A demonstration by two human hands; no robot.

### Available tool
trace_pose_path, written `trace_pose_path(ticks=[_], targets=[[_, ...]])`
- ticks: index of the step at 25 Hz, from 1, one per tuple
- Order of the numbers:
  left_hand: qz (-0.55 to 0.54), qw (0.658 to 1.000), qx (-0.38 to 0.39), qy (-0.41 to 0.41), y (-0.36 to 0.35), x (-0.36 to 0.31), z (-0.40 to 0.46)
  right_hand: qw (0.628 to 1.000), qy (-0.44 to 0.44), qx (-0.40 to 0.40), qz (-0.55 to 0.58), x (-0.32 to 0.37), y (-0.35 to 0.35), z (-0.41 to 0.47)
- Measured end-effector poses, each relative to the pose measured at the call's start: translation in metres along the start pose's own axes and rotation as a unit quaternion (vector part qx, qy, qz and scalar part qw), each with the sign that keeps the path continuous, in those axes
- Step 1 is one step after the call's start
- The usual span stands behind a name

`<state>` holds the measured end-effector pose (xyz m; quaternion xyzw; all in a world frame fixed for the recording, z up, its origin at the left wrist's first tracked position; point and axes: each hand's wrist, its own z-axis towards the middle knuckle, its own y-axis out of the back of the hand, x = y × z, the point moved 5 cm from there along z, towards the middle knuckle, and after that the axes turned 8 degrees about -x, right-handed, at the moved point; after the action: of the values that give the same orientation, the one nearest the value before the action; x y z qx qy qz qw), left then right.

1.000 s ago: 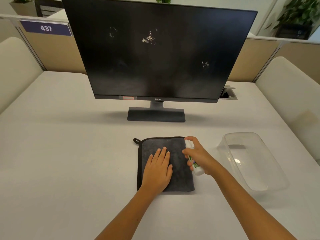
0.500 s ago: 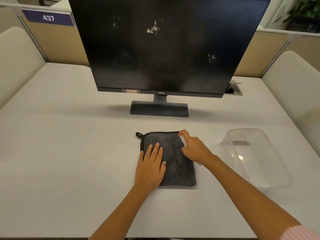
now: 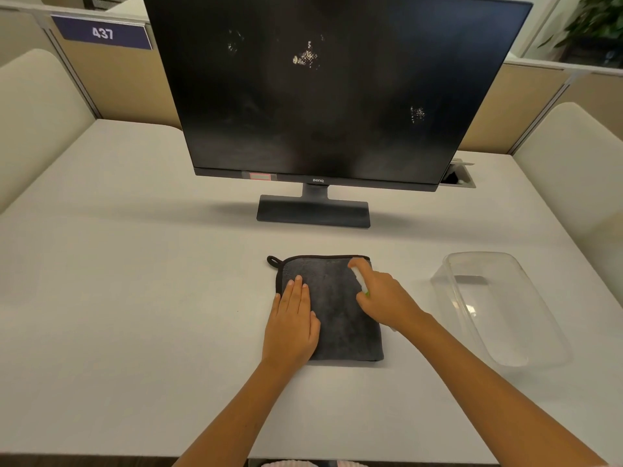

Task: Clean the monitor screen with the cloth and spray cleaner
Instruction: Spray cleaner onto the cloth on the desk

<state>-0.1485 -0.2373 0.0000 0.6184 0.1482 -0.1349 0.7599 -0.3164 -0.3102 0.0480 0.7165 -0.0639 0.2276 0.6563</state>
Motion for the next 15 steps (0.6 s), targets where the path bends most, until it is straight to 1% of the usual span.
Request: trace_pose_path(ticks=[3, 6, 9, 12, 15], targets=[[0.001, 1.0, -0.003, -0.001, 0.0, 0.001, 0.0, 1.0, -0.013, 0.015, -0.003, -0.014, 0.0, -0.012], [0.006, 1.0, -0.004, -0.003, 0.0, 0.0, 0.0, 1.0, -0.027, -0.008, 0.01, -0.024, 0.009, -0.01], [0.006, 1.0, -0.004, -0.003, -0.001, 0.0, 0.0, 0.999, -0.029, -0.029, -0.011, -0.027, 0.016, 0.001], [0.005, 1.0, -0.003, -0.002, -0.001, 0.0, 0.0, 0.998, -0.04, -0.053, -0.004, -0.026, 0.023, 0.015], [0.012, 1.0, -0.005, 0.001, -0.001, 0.001, 0.0, 0.998, -0.038, -0.049, 0.001, -0.02, 0.024, 0.026]])
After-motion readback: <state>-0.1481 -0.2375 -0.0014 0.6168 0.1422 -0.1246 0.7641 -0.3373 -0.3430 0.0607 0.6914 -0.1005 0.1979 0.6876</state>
